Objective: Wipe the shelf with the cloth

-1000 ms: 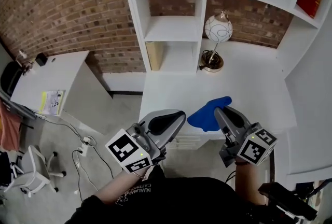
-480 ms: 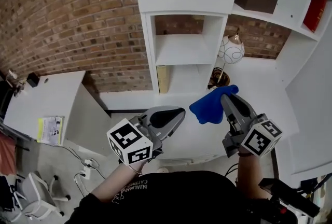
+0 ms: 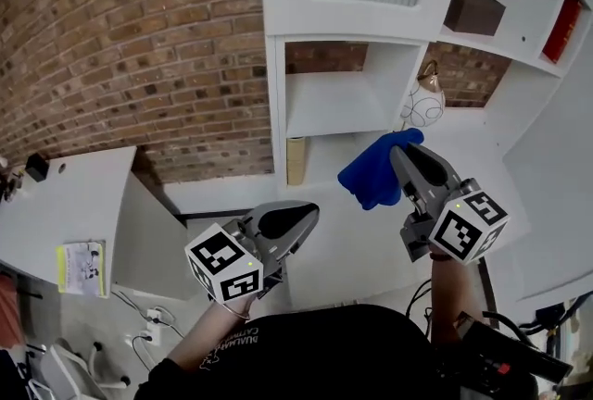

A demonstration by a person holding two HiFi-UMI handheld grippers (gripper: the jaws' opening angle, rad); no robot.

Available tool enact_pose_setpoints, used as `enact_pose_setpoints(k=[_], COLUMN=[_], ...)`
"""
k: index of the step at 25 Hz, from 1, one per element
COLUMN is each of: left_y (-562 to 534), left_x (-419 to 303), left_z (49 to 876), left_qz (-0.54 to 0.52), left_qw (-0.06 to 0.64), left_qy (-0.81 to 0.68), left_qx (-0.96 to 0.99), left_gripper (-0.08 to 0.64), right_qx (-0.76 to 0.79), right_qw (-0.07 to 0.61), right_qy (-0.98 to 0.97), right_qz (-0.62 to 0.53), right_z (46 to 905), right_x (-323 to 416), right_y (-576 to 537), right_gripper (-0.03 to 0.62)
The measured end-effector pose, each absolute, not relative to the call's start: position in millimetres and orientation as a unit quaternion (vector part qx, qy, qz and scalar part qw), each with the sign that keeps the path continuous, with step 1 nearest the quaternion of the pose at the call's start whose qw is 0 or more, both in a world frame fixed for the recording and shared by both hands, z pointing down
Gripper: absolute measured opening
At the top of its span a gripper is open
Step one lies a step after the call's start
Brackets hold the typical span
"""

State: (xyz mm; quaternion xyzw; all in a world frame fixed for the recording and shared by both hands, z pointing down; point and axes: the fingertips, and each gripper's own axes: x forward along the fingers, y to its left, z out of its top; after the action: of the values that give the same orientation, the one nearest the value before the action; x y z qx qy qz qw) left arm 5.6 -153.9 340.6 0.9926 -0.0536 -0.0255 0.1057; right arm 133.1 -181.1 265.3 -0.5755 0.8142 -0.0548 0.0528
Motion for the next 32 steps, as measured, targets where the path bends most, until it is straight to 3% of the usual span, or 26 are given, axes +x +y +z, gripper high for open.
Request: enact_pose_setpoints(k=[6,13,22,32], left_y=[-159.9,-175.2,-212.9,-246.1], left_x=[25.9,41.8,47.7,62.6], left_z=[351.4,352.3,315.4,314.5], left_qz=[-0.028,-0.034,-0.067,-0.053], left_qw=[0.122,0.118,0.101,0.107], left_qy=[-0.002,-0.003,-0.045,-0.07], left_qx=[0.992,0.992,0.992,0.99], left_gripper=[-0.002,0.0,0.0,-0.001], right_qx=[-0.563,-0.551,-0.522,-0.488], right_qw=[-0.008,-0.016,-0.08,-0.065], right_qy=[0.826,0.803,0.82,0.854], right_qz=[0.031,0.226,0.22,0.166], right_z=[224.4,136.7,193.7,241.7], right_x=[116.4,111.5,108.7,98.7], right_y=[-223.8,-261.3,-333.1,-397.6], right_gripper=[0.055,0.055,0.055,0.055])
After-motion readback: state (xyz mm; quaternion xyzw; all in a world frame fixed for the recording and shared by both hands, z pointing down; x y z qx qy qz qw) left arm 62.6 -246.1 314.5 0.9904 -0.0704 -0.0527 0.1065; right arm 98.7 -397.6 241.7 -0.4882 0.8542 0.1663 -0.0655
